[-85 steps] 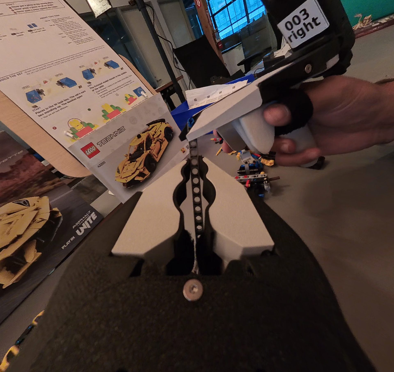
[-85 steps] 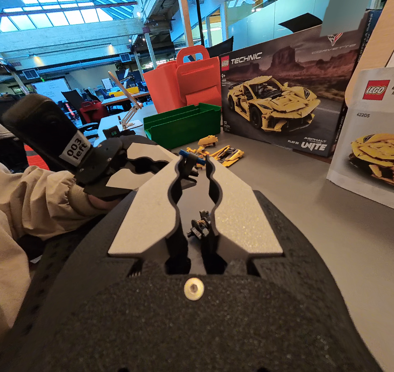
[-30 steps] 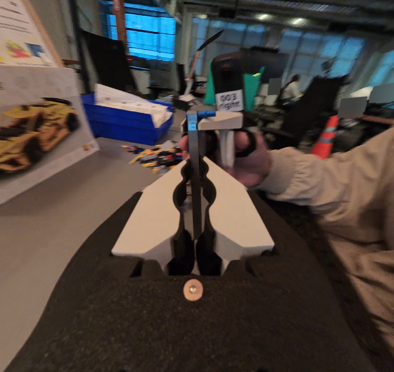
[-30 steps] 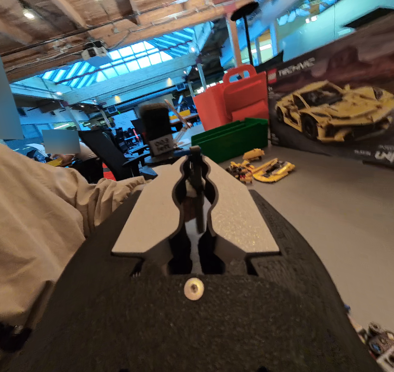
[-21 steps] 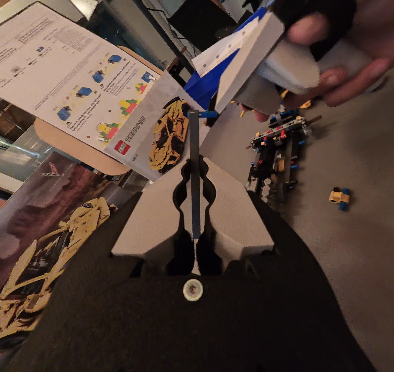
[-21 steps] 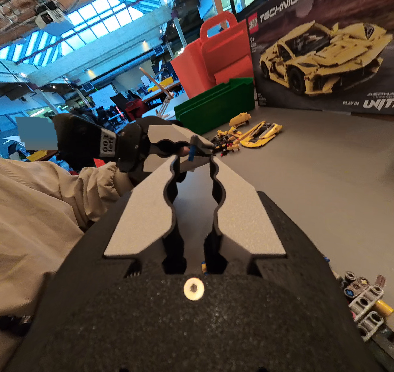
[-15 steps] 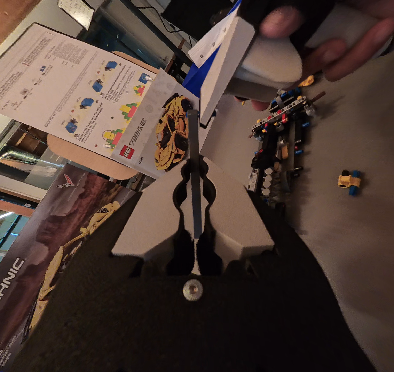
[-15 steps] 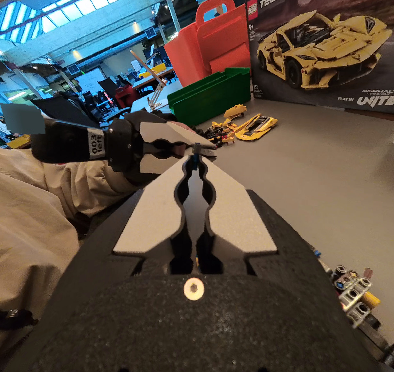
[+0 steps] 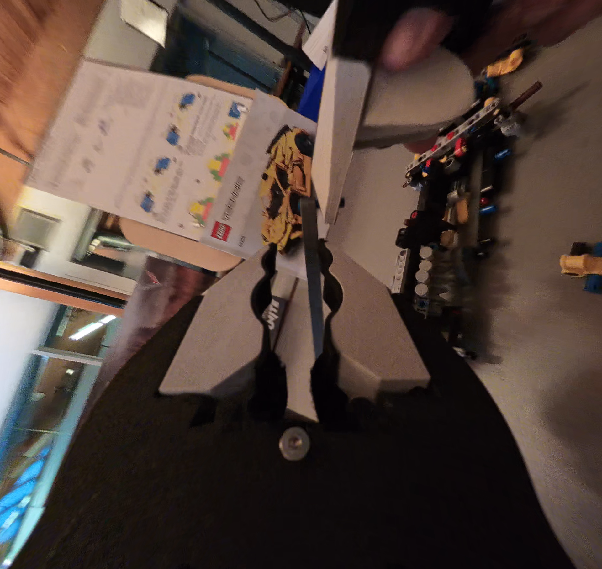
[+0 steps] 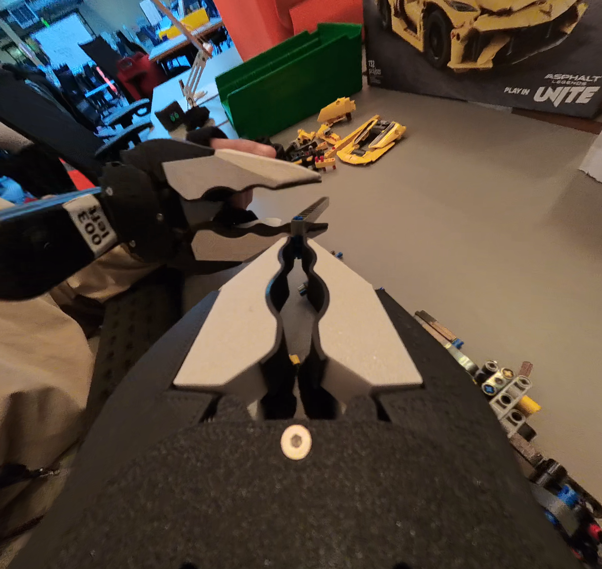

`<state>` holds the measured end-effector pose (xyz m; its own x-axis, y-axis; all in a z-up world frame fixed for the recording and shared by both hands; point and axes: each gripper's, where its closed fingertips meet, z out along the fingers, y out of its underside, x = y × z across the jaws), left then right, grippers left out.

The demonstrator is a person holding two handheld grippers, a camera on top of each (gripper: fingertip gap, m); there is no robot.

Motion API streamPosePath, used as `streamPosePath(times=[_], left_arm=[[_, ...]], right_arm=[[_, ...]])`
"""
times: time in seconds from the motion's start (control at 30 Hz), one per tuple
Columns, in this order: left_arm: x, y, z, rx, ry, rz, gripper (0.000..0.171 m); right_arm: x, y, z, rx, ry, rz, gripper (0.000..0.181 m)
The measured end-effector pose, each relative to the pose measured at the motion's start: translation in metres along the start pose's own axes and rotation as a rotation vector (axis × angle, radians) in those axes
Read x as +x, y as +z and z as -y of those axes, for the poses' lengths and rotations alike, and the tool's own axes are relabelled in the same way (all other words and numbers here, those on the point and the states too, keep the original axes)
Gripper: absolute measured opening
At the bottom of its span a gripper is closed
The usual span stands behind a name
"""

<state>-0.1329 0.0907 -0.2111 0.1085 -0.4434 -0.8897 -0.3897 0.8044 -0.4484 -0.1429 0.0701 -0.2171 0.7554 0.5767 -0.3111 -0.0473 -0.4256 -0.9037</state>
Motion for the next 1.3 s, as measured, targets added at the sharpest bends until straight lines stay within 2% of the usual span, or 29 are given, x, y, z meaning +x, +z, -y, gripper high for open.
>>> streamPosePath(times=[0.1,0.33,0.47,0.5,0.53,0.57,0.6,0.63,0.7,0.73,0.77,0.8,0.87,0.93,1.0,1.1,1.13,1.17,1.27,1.3], left_arm=[[0.009,-0.003,0.004,0.029,-0.004,-0.037,0.015],[0.013,-0.007,0.005,0.049,-0.018,-0.072,0.007],[-0.003,-0.005,0.007,0.030,-0.311,-0.083,0.007],[-0.014,-0.005,0.002,0.014,-0.355,-0.020,0.008],[-0.039,-0.008,-0.005,0.011,-0.428,0.082,0.007],[-0.066,-0.013,-0.014,0.028,-0.547,0.128,0.007],[-0.086,-0.018,-0.025,0.043,-0.674,0.138,0.007],[-0.097,-0.021,-0.035,0.060,-0.752,0.141,0.007],[-0.099,-0.026,-0.050,0.092,-0.827,0.146,0.007],[-0.097,-0.028,-0.047,0.143,-0.880,0.118,0.008],[-0.098,-0.029,-0.042,0.206,-0.985,0.081,0.008],[-0.100,-0.028,-0.040,0.254,-1.120,0.040,0.007],[-0.099,-0.026,-0.037,0.358,-1.360,-0.073,0.007],[-0.097,-0.025,-0.040,0.416,-1.529,-0.144,0.007],[-0.096,-0.024,-0.043,0.462,-1.673,-0.204,0.008],[-0.098,-0.024,-0.044,0.539,-1.837,-0.270,0.007],[-0.096,-0.024,-0.042,0.547,-1.850,-0.294,0.008],[-0.094,-0.023,-0.039,0.546,-1.843,-0.303,0.008],[-0.083,-0.019,-0.025,0.520,-1.790,-0.326,0.007],[-0.078,-0.016,-0.021,0.502,-1.772,-0.328,0.008]], right_arm=[[-0.004,0.003,-0.003,-0.023,-0.014,0.011,0.003],[-0.006,0.006,-0.013,-0.080,-0.065,0.010,0.004],[-0.008,0.002,0.007,0.020,-0.001,0.023,0.003],[-0.007,0.004,0.004,0.005,0.000,0.007,0.002],[-0.005,0.009,-0.021,-0.139,-0.040,-0.005,0.003],[-0.002,0.015,-0.042,-0.219,-0.089,-0.035,0.004],[-0.013,0.018,-0.044,-0.200,-0.074,0.010,0.004],[-0.018,0.013,-0.026,-0.117,-0.054,0.020,0.004],[-0.001,-0.001,-0.002,-0.067,-0.065,-0.045,0.003],[0.008,-0.007,0.001,-0.080,-0.048,-0.055,0.003],[0.020,-0.015,-0.007,-0.153,-0.040,-0.089,0.003],[0.043,-0.028,-0.018,-0.250,-0.065,-0.193,0.003],[0.100,-0.074,-0.028,-0.375,-0.154,-0.512,0.003],[0.135,-0.124,-0.040,-0.494,-0.147,-0.702,0.004],[0.153,-0.155,-0.049,-0.510,-0.073,-0.775,0.004],[0.160,-0.166,-0.054,-0.487,0.012,-0.783,0.029],[0.156,-0.159,-0.047,-0.450,-0.012,-0.774,0.033],[0.141,-0.140,-0.037,-0.390,-0.046,-0.697,0.038],[0.057,-0.057,0.000,-0.157,-0.100,-0.311,0.047],[0.032,-0.033,0.008,-0.104,-0.094,-0.232,0.048]])
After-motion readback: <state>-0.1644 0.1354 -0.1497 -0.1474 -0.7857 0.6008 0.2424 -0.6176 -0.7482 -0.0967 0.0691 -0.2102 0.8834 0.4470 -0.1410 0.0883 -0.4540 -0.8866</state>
